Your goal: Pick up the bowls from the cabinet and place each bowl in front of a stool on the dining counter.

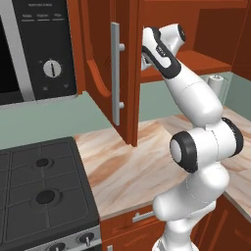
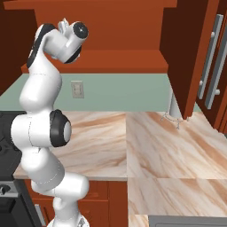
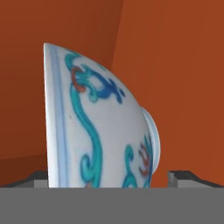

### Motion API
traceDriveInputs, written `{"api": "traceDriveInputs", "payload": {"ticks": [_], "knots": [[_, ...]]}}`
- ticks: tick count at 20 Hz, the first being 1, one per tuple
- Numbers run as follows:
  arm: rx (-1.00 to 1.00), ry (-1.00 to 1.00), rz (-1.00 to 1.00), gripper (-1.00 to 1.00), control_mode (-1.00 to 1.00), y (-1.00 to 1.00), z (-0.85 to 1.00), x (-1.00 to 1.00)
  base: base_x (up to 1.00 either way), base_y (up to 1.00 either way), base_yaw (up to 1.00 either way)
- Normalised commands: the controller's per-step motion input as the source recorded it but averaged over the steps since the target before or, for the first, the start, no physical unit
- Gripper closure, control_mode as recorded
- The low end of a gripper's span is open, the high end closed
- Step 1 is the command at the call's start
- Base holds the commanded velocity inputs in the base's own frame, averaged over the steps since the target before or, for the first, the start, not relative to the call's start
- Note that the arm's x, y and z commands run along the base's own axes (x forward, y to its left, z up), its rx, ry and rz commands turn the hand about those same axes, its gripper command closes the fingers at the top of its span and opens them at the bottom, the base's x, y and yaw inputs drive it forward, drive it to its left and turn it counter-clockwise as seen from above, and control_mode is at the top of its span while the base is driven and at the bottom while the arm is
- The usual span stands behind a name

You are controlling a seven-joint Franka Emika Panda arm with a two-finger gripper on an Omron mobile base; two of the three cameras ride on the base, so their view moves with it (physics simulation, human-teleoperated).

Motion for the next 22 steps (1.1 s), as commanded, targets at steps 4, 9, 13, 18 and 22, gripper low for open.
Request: {"api": "traceDriveInputs", "payload": {"ticks": [4, 9, 13, 18, 22], "knots": [[0.00, 0.00, 0.00, -1.00, -1.00, 0.00, 0.00, 0.00, 0.00, 0.00, 0.00], [0.00, 0.00, 0.00, -1.00, -1.00, 0.00, 0.00, 0.00, 0.00, 0.00, 0.00], [0.00, 0.00, 0.00, 1.00, -1.00, 0.00, 0.00, 0.00, 0.00, 0.00, 0.00], [0.00, 0.00, 0.00, 1.00, -1.00, 0.00, 0.00, 0.00, 0.00, 0.00, 0.00], [0.00, 0.00, 0.00, 1.00, -1.00, 0.00, 0.00, 0.00, 0.00, 0.00, 0.00]]}}
